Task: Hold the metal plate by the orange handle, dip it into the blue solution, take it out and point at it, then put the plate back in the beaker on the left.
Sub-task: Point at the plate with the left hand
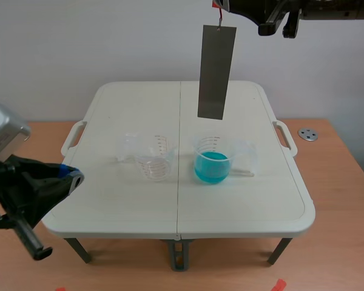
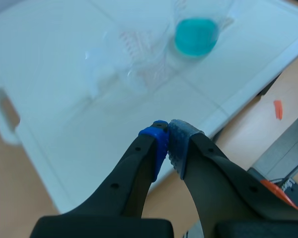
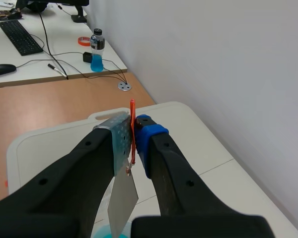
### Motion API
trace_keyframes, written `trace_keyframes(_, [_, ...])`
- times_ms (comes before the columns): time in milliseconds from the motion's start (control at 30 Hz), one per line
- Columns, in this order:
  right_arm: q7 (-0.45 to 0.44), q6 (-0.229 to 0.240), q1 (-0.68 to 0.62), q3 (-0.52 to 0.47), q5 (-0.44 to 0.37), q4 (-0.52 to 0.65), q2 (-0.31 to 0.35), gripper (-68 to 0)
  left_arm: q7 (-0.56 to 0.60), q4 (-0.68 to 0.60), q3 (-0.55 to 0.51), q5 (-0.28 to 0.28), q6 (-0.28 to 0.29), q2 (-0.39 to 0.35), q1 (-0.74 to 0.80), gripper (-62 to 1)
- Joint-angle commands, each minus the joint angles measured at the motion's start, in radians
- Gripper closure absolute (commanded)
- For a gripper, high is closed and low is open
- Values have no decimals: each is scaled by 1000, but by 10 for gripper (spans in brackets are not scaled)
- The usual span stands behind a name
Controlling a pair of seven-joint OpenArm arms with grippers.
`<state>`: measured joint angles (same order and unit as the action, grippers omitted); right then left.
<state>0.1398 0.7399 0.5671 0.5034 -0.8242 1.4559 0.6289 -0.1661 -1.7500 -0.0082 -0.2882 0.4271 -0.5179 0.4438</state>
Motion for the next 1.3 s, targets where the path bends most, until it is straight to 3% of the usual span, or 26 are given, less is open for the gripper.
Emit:
trace_keyframes(0, [-15,6,26,-14,-18,-8,11,-11,-17,13,32,-7,18,2,-57,-12])
trace_keyframes(267, [-15,6,26,-14,-18,-42,11,-11,-18,169,241,-7,40,28,-335,-12])
trace_keyframes(667, [-11,6,25,-14,-18,-43,11,-11,-8,488,439,17,40,201,-676,-12])
trace_keyframes(833, [-6,6,25,-14,-18,-43,11,-11,35,580,473,24,40,258,-751,-12])
trace_keyframes(1067, [-3,6,25,-14,-18,-43,11,-11,105,675,480,101,31,317,-806,-12])
trace_keyframes(1267, [-3,6,25,-14,-18,-43,11,-11,150,731,480,149,-25,352,-827,-12])
